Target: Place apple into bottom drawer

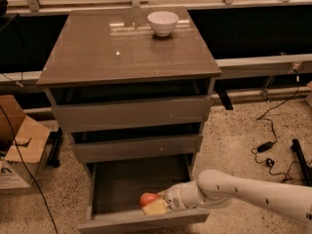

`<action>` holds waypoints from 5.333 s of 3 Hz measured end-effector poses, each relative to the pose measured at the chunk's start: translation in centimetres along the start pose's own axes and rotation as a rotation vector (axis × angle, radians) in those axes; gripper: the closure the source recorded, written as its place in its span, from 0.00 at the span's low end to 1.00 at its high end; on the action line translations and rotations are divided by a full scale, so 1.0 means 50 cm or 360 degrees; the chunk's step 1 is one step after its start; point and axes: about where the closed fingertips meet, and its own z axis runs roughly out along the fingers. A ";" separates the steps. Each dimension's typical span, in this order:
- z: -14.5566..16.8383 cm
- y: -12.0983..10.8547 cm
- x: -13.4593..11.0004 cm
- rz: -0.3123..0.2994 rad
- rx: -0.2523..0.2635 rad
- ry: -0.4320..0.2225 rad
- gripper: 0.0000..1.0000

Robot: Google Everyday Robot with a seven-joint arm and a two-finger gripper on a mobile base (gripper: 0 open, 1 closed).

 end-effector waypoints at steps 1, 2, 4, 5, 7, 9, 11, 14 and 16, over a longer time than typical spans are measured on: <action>0.009 -0.065 0.022 0.0054 0.0021 0.0029 1.00; 0.022 -0.132 0.048 0.0120 0.0025 0.0077 1.00; 0.043 -0.208 0.070 0.0185 0.0011 0.0163 1.00; 0.072 -0.238 0.056 0.0180 0.0017 0.0104 1.00; 0.184 -0.326 0.025 0.0129 -0.0009 0.0028 1.00; 0.344 -0.392 0.038 0.0131 0.0034 0.0097 1.00; 0.457 -0.399 0.035 0.0091 0.0084 0.0151 0.81; 0.485 -0.404 0.083 0.0085 0.0299 0.0250 0.11; 0.485 -0.404 0.084 0.0085 0.0302 0.0251 0.00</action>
Offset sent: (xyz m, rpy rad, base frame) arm 0.0502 -0.0555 -0.0926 -0.0681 0.1295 -0.0476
